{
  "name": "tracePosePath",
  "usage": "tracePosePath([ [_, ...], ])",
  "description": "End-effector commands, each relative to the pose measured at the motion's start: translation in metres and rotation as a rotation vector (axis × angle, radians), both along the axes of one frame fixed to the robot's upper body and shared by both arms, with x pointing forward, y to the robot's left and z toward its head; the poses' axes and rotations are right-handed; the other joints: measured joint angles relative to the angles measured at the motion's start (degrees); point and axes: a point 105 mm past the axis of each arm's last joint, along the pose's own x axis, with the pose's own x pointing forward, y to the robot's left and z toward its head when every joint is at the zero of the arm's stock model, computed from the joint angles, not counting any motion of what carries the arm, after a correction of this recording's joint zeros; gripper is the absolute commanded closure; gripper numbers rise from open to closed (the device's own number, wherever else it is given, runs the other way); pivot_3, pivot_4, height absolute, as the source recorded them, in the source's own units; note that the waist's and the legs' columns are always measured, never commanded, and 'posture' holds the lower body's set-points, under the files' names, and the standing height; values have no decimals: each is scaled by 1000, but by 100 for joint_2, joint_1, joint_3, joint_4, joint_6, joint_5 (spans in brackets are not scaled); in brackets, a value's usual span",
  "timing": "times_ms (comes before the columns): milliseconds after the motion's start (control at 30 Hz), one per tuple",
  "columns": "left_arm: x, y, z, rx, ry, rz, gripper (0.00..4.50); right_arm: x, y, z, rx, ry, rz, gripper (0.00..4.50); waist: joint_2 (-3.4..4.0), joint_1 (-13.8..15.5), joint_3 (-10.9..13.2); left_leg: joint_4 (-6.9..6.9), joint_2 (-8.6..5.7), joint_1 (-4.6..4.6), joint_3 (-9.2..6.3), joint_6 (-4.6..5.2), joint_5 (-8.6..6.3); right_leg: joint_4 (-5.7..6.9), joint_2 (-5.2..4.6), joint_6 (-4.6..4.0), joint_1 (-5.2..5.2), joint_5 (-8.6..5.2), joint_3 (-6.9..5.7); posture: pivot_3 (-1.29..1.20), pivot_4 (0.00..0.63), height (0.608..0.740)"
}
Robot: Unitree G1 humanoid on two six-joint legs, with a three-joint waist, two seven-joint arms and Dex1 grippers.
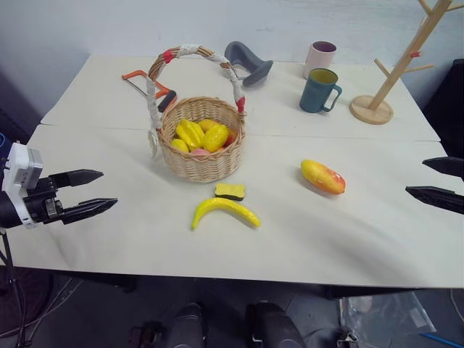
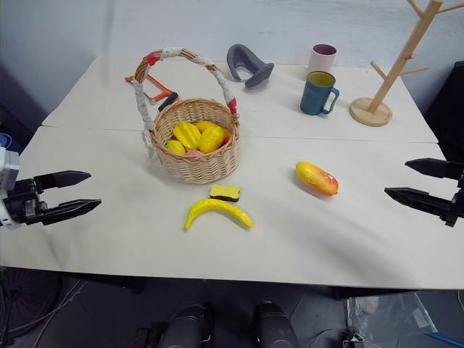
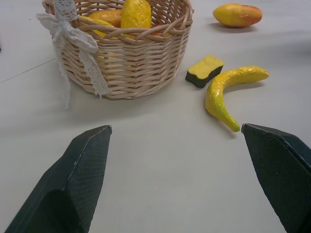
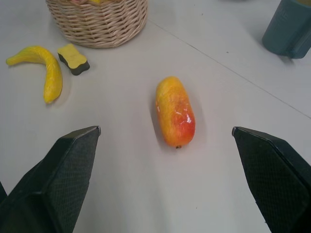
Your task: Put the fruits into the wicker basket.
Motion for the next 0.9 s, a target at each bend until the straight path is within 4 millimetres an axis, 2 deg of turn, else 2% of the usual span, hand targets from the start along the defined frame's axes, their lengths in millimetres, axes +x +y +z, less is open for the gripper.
tracePosePath([
  [33, -1, 3, 7, 45, -31, -8, 0, -2, 5, 3, -23, -13, 8, 13, 0, 0, 0, 0, 0, 0, 0, 0, 0, 0, 0, 0, 0, 0, 0, 0, 150, 740],
  [367, 7, 0, 9, 45, -51, -4, 0, -2, 10, -1, -44, -7, 2, 13, 0, 7, 0, 2, -1, 0, 1, 1, 0, 2, 0, 0, 0, 0, 0, 0, 150, 740],
  [467, 10, -6, 11, 27, -65, -26, 0, -1, 13, -1, -40, -16, 3, 13, 0, 11, 0, 2, -1, 0, 1, 1, 0, 2, 1, 1, 0, 0, -2, 0, 150, 740],
  [600, 19, -26, 14, -28, -85, -68, 0, 7, 20, 5, -14, -38, 6, 13, 1, 7, 0, 8, -3, 1, 3, 2, 1, 8, 2, 3, 2, 1, 0, 0, 150, 740],
  [667, 19, -52, 10, -17, -74, -180, 0, 13, 45, 5, -16, -51, 93, 13, 1, 4, 0, 13, -2, 1, 3, 4, 4, 16, 2, 5, 2, 2, 0, 0, 150, 740],
  [767, 18, -92, 15, 24, -99, -345, 0, 27, 98, 6, -55, -111, 279, 13, 0, -39, 0, 18, -1, 3, 4, 3, 7, 25, 6, 7, 2, 4, 3, 0, 150, 740],
  [900, 12, -121, 21, 66, -116, -482, 0, 49, 139, 4, -59, -143, 397, 13, -1, -67, 1, 21, 0, -1, 2, -3, 13, 28, 19, 12, -2, 7, 6, 0, 150, 740],
])
